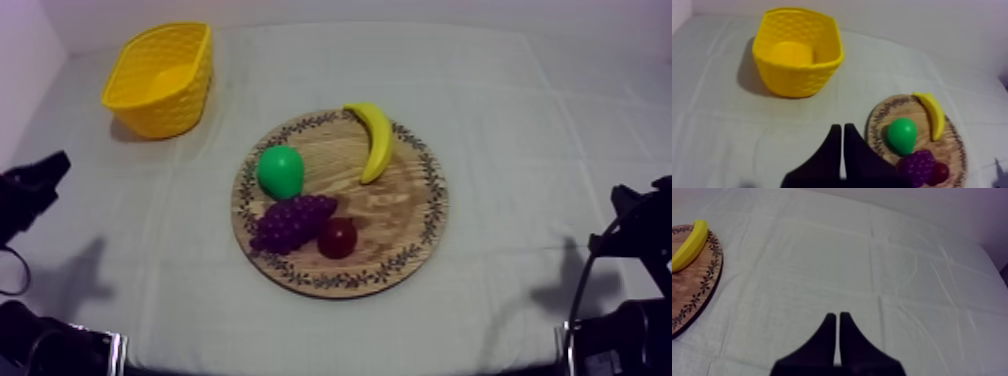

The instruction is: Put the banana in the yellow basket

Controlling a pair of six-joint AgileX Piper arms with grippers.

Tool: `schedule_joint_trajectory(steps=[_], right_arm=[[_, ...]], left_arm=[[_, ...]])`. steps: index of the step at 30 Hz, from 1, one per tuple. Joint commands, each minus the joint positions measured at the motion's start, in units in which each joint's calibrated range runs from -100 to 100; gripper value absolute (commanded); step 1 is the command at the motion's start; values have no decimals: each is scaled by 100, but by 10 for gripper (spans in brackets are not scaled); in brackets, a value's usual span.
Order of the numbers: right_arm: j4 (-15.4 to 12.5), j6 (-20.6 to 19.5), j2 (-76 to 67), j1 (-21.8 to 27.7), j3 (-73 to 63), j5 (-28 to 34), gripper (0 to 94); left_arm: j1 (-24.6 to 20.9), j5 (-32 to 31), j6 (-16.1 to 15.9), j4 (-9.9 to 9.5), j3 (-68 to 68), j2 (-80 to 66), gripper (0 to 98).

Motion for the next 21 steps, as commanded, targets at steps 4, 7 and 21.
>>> schedule_joint_trajectory(steps=[4,7,21], right_arm=[[1,3,-5,3,5,1,4],[1,3,-5,3,5,1,4],[1,0,-5,3,5,1,4]], left_arm=[[615,-25,303,-142,-1554,1669,1],[963,-40,601,-323,-2057,2299,1],[2134,288,1464,-732,-4227,4866,1]])
